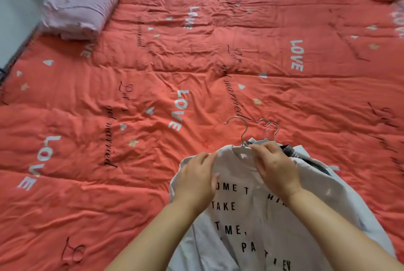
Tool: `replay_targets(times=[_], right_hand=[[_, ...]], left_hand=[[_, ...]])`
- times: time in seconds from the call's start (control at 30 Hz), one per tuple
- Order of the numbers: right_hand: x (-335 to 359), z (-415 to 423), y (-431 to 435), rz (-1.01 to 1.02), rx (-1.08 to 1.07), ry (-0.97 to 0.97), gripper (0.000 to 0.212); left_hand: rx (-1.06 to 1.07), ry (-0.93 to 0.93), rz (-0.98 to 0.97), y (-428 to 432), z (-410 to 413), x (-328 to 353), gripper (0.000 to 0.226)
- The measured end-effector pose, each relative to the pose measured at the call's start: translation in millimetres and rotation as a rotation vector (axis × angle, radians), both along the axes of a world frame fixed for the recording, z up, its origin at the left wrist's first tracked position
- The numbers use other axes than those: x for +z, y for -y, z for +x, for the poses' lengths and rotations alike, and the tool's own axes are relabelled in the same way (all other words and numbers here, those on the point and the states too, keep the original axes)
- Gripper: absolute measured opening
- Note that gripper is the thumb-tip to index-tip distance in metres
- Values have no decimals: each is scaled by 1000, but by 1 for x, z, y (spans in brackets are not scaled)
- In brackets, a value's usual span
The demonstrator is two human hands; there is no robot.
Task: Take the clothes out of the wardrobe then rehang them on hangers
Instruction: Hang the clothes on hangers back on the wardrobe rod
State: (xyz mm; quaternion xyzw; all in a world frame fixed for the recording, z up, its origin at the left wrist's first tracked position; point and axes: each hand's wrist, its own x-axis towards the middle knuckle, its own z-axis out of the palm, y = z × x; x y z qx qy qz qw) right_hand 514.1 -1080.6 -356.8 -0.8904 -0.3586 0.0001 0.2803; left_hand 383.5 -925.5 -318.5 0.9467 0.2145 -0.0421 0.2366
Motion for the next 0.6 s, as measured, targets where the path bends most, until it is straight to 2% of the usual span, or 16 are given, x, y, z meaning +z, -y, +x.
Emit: replay_targets(times=[0.13,0.23,0.3,0.4,0.5,0.6], right_hand=[[70,-49,-22,82,97,169,27],[128,-104,-46,165,208,261,14],[166,-148,-66,210,285,326,13],[222,-225,-100,292,398,368,12],[269,-317,-141,358,523,312,19],[305,-420,-188,425,673,252,25]], left_hand=[[118,111,-21,-16,-43,49,69],[161,278,21,-29,-96,94,72],[186,355,64,-40,-144,123,64],[229,565,61,-61,-231,166,51],[368,682,115,-89,-338,201,39],[495,788,237,-113,-454,244,36]])
